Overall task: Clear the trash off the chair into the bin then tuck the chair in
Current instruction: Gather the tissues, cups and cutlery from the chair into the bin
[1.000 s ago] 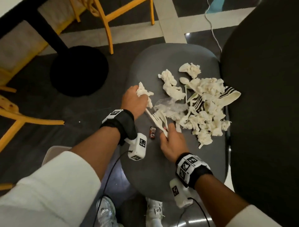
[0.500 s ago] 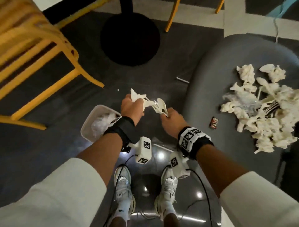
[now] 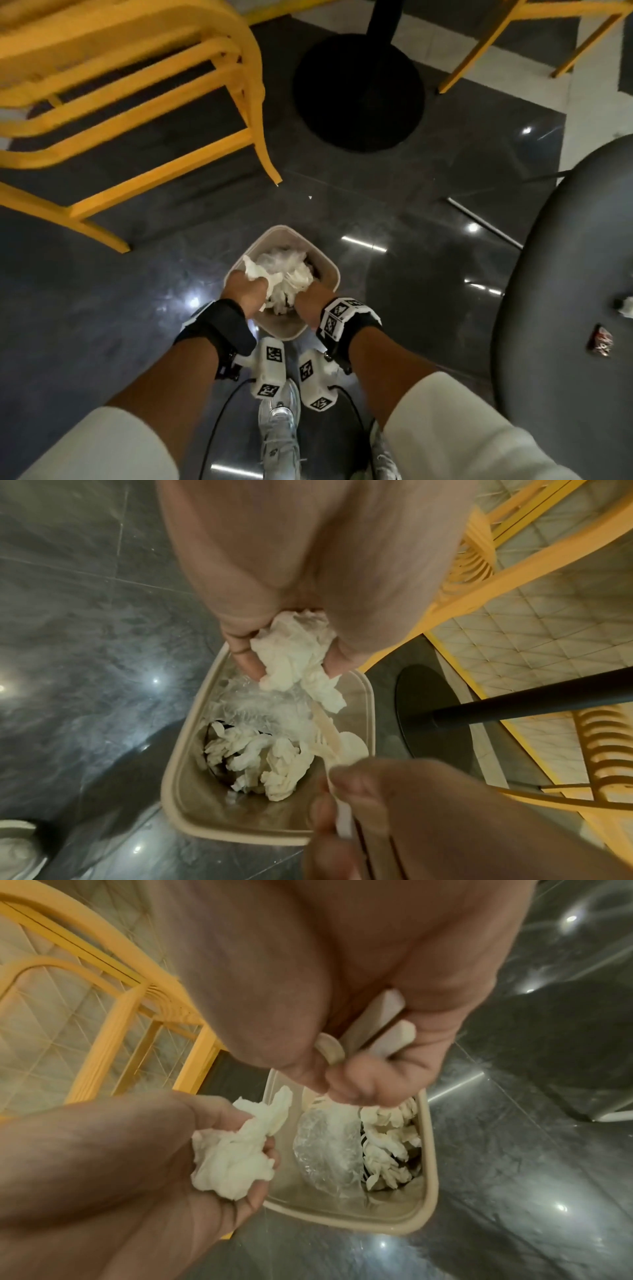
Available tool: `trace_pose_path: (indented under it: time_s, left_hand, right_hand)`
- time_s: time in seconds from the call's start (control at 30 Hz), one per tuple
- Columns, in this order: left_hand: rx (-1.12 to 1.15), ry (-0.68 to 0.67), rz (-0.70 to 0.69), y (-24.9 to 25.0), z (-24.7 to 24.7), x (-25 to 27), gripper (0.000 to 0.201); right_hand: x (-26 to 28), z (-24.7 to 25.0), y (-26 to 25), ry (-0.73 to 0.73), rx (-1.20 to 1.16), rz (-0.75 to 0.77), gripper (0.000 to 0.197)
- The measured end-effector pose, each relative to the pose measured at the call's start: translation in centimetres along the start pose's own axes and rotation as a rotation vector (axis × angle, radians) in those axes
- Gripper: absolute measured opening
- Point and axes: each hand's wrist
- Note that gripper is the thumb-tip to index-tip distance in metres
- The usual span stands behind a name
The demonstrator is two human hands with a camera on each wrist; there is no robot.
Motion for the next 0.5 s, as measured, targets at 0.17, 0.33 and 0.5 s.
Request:
trace_pose_path:
  time_s: [0.17, 0.33, 0.5]
  left_hand:
    - [-0.030, -0.013, -0.050, -0.2, -0.5, -0.1, 0.034]
    - [-0.296, 0.039, -0.106, 1.9, -1.0, 2.4, 0.037]
    - [-0.469, -0.036, -0.258, 5.9, -4.3, 6.1, 0.033]
  right_hand:
    - [-0.5, -0.2, 0.4, 0.088, -0.139, 0.046, 0.062]
    - [3.6, 4.9, 3.6, 0.137, -0.128, 0.112, 0.036]
    - [8.5, 13.2, 9.5, 0.356, -0.272, 0.172, 0.021]
Point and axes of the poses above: each hand's wrist, its own x-axis away from the middle knuckle, its own z-axis out of the back of the hand, y = z × x, and after that the axes turned 1 degree about y, right-handed
